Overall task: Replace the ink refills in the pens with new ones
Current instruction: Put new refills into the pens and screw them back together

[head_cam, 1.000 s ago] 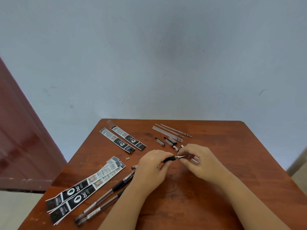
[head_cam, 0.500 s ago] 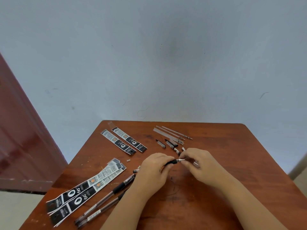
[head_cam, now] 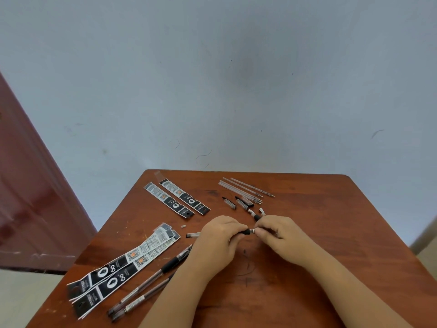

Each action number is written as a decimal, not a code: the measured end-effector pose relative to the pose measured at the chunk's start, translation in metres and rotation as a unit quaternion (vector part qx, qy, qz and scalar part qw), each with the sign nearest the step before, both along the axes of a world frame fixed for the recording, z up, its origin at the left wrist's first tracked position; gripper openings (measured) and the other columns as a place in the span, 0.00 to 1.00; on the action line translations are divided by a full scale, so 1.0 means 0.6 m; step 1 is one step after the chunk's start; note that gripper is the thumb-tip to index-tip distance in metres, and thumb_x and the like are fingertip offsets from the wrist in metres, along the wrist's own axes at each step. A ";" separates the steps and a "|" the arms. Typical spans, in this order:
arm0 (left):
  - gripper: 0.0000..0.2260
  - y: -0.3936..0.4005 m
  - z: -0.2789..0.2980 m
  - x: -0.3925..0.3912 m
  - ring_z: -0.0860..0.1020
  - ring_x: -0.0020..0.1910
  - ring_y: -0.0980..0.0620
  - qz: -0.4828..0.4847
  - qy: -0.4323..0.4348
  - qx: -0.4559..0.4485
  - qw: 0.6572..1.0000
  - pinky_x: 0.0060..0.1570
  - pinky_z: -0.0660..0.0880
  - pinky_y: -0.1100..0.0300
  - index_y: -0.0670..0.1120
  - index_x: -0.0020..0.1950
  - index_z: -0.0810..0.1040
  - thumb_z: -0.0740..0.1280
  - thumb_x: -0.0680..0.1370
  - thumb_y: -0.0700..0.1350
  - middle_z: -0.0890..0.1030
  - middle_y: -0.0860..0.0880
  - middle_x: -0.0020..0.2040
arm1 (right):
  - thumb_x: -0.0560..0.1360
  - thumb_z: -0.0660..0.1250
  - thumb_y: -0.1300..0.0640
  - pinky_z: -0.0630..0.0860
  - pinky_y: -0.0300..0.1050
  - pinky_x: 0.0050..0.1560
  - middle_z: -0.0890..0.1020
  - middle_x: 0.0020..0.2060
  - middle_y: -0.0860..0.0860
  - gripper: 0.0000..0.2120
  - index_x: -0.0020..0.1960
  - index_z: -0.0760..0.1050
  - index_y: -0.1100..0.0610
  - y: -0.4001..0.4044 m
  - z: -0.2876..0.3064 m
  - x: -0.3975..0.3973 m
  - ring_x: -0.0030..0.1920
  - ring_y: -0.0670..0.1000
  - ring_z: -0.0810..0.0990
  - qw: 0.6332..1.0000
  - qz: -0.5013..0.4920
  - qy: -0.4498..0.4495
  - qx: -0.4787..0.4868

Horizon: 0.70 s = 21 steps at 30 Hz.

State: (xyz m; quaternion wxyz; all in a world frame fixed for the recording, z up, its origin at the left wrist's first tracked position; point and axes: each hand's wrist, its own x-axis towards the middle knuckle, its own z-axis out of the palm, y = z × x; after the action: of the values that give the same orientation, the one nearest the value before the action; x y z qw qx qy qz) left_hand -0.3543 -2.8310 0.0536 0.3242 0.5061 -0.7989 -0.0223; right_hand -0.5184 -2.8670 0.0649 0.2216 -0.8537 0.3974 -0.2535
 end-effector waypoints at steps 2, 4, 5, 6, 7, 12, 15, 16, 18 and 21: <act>0.09 -0.002 0.002 0.001 0.76 0.39 0.57 0.005 0.013 0.002 1.000 0.41 0.71 0.71 0.44 0.43 0.83 0.68 0.64 0.40 0.83 0.50 0.36 | 0.74 0.58 0.49 0.66 0.28 0.39 0.73 0.35 0.41 0.15 0.48 0.78 0.58 0.001 -0.005 0.004 0.38 0.39 0.71 1.000 -0.016 -0.007 -0.020; 0.09 -0.002 0.004 0.003 0.78 0.38 0.56 0.021 0.023 0.008 0.999 0.39 0.71 0.69 0.44 0.43 0.83 0.67 0.66 0.40 0.83 0.50 0.36 | 0.71 0.53 0.42 0.66 0.29 0.41 0.76 0.39 0.44 0.23 0.50 0.78 0.56 0.001 -0.010 0.006 0.41 0.41 0.73 0.999 -0.026 -0.010 -0.043; 0.09 -0.002 0.007 0.004 0.80 0.38 0.53 0.033 0.022 0.006 0.999 0.40 0.71 0.67 0.44 0.44 0.83 0.66 0.66 0.41 0.83 0.49 0.37 | 0.69 0.51 0.40 0.66 0.28 0.43 0.77 0.40 0.45 0.26 0.52 0.77 0.55 0.001 -0.011 0.006 0.42 0.43 0.73 0.998 -0.035 -0.013 -0.052; 0.09 -0.001 0.008 0.005 0.80 0.40 0.51 0.046 0.022 0.003 0.999 0.42 0.70 0.65 0.43 0.46 0.82 0.66 0.68 0.41 0.83 0.48 0.40 | 0.68 0.50 0.40 0.65 0.28 0.43 0.76 0.41 0.45 0.27 0.53 0.76 0.56 0.001 -0.011 0.005 0.43 0.43 0.73 0.997 -0.047 -0.018 -0.060; 0.10 -0.001 0.011 0.005 0.80 0.44 0.50 0.061 0.026 0.002 0.998 0.46 0.68 0.65 0.43 0.49 0.82 0.65 0.71 0.41 0.83 0.48 0.43 | 0.68 0.50 0.40 0.64 0.27 0.44 0.75 0.41 0.44 0.28 0.53 0.76 0.56 0.001 -0.011 0.003 0.44 0.43 0.72 0.996 -0.059 -0.024 -0.069; 0.11 -0.008 0.011 0.017 0.72 0.54 0.56 0.153 0.065 0.025 0.986 0.47 0.59 0.71 0.48 0.58 0.76 0.60 0.78 0.43 0.78 0.52 0.54 | 0.72 0.58 0.49 0.63 0.28 0.45 0.78 0.46 0.48 0.17 0.54 0.77 0.57 -0.017 -0.009 0.005 0.48 0.46 0.73 0.989 -0.102 0.012 -0.111; 0.10 -0.011 0.012 0.026 0.74 0.52 0.54 0.201 0.099 0.019 0.974 0.46 0.61 0.69 0.47 0.56 0.78 0.60 0.78 0.42 0.79 0.51 0.52 | 0.75 0.61 0.53 0.65 0.41 0.50 0.80 0.51 0.51 0.12 0.54 0.77 0.55 -0.040 -0.001 0.029 0.54 0.51 0.72 0.977 -0.138 0.087 -0.135; 0.10 -0.011 0.013 0.028 0.74 0.52 0.54 0.212 0.106 0.020 0.971 0.46 0.61 0.68 0.47 0.56 0.78 0.60 0.78 0.42 0.79 0.51 0.52 | 0.76 0.60 0.52 0.64 0.42 0.49 0.79 0.51 0.51 0.12 0.55 0.77 0.55 -0.047 0.004 0.043 0.55 0.51 0.71 0.973 -0.148 0.111 -0.139; 0.10 -0.012 0.014 0.030 0.74 0.51 0.53 0.230 0.116 0.026 0.966 0.45 0.62 0.67 0.47 0.55 0.78 0.60 0.78 0.42 0.79 0.50 0.50 | 0.76 0.58 0.49 0.61 0.43 0.49 0.77 0.52 0.51 0.14 0.57 0.76 0.53 -0.061 0.012 0.072 0.57 0.52 0.69 0.963 -0.160 0.162 -0.144; 0.09 -0.012 0.018 0.035 0.74 0.49 0.53 0.247 0.127 0.038 0.960 0.43 0.63 0.65 0.47 0.53 0.78 0.60 0.77 0.42 0.79 0.50 0.49 | 0.76 0.56 0.46 0.62 0.47 0.56 0.74 0.54 0.51 0.17 0.58 0.74 0.53 -0.083 0.013 0.109 0.58 0.52 0.66 0.944 -0.177 0.246 -0.132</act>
State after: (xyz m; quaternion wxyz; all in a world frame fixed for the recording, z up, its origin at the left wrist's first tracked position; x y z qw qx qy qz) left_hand -0.3333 -2.8383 0.0642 0.3991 0.6924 -0.6001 -0.0357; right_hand -0.4533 -2.9170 0.0726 -0.0464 -0.8272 0.5469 -0.1206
